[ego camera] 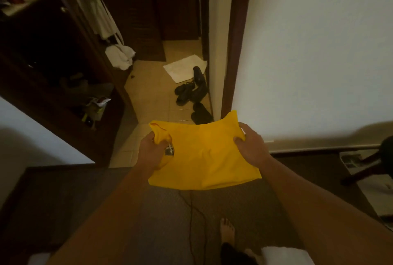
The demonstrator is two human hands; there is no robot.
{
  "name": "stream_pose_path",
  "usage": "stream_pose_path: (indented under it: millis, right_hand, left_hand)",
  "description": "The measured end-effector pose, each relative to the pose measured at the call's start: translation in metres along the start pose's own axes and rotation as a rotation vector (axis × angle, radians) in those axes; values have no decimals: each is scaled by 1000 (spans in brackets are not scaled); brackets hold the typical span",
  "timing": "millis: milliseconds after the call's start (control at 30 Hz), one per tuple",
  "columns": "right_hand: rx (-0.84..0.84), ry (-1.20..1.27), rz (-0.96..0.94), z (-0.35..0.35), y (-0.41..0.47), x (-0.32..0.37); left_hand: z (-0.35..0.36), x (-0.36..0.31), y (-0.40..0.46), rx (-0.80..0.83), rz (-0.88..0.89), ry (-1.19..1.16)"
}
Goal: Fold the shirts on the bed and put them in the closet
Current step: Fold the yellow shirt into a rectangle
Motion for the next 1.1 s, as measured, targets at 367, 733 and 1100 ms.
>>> stream_pose_path:
  millis: [367, 733, 1100]
  right_hand:
    - [170, -86, -128, -8, 148, 58]
    - [221, -108, -200, 39, 255, 127]
    - [179, -80, -102, 135, 393, 231]
  left_hand:
    - [-3, -41, 92, -129, -33, -132]
    - [-48, -47, 198, -223, -42, -193]
    - [-145, -58, 387, -156, 2, -137]
Point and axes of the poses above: each hand's wrist, its own y-axis towards the middle knuckle, its own z-axis out of the palm, x = y × z, the point moved 5 cm from there along y, towards the middle knuckle, and after that the axes turned 1 degree about y, right-handed, at the moved point
